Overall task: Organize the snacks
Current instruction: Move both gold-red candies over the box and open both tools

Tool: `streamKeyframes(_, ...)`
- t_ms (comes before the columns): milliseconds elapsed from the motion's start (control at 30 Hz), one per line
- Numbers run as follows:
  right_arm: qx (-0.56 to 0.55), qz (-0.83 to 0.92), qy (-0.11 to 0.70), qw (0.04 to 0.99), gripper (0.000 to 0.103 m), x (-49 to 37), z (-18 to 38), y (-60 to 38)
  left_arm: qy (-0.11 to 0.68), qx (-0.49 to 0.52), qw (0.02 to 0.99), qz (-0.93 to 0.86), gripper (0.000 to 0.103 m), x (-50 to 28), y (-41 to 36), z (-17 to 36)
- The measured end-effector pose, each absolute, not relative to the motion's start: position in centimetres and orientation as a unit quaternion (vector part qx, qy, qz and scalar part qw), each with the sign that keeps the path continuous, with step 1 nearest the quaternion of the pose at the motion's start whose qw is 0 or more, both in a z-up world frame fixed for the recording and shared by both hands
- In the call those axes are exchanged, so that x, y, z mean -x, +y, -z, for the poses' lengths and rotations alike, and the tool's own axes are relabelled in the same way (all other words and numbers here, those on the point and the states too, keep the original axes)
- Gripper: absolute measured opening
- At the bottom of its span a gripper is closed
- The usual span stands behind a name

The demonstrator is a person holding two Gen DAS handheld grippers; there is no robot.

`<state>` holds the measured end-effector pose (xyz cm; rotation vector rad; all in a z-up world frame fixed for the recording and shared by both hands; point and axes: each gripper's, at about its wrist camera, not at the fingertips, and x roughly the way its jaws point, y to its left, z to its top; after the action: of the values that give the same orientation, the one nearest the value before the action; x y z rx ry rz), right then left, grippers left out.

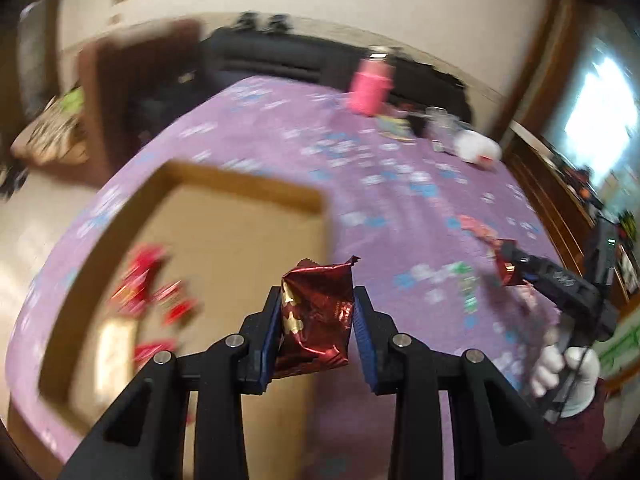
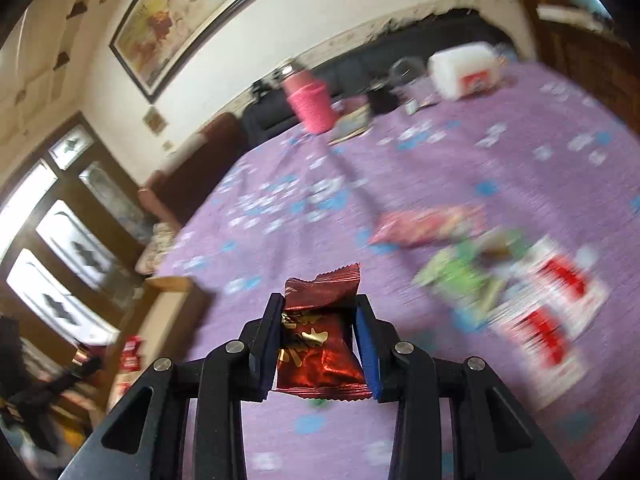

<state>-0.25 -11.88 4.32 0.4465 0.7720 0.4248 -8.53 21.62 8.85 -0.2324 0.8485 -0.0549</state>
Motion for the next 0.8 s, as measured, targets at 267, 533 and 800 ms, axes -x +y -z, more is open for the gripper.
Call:
streamKeyframes(267,-0.149,-0.337,0.403,0.838,0.038,3.3,-7.0,2.1,0.468,0.157,0.87,-0.01,0.033,10.6,26.4,-4.3)
streamKeyframes(533,-0.052,-0.37,0.435,0.819,0.038,4.2,-5.8,13.3,0.466,0.183,0.865,0.001,0.05,13.3,28.1,-4.4)
streamKeyframes(800,-0.023,-0.357,0.452,0.817,0.045,5.1,-3.8,16.3,0.4,0.23,0.887,-0.013,0.063,16.6,31.9,-7.9)
